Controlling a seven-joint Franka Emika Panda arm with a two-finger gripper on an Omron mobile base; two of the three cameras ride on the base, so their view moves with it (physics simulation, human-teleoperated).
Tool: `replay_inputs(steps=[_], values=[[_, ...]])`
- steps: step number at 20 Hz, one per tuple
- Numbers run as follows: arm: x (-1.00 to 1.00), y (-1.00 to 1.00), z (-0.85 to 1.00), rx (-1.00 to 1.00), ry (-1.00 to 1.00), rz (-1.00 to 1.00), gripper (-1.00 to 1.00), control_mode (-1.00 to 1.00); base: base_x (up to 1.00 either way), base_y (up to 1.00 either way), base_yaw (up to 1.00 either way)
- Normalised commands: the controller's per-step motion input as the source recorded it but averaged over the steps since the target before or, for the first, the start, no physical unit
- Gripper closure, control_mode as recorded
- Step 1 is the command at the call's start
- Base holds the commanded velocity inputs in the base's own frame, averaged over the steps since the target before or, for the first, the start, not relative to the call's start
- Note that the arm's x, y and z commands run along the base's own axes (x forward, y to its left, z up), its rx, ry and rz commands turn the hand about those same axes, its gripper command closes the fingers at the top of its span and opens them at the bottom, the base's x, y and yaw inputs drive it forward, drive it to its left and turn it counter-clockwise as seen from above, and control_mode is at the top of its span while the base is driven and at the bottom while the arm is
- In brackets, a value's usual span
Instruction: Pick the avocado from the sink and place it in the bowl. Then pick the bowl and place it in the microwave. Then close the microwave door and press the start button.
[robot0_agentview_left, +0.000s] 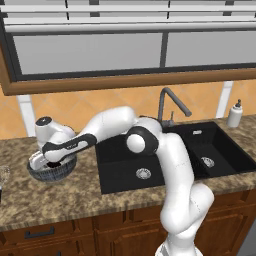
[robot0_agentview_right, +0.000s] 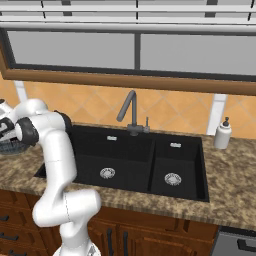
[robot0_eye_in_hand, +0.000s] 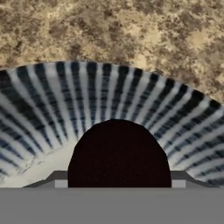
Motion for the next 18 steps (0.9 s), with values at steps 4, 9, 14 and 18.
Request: replay_inputs(steps=[4,9,14,18], values=[[0.00,0.00,-0.02,0.00,0.01,0.00,-1.00,-1.00,0.00,0.00,0.00],[0.00,0.00,0.00,0.00,0.00,0.00,-1.00,-1.00,0.00,0.00,0.00],[-0.01,0.00,0.03,0.00,-0.03,0.00,-1.00,-1.00,0.00,0.00,0.00],[-0.19,-0.09,0.19,0.00,-0.05,0.00,-1.00,-1.00,0.00,0.00,0.00]])
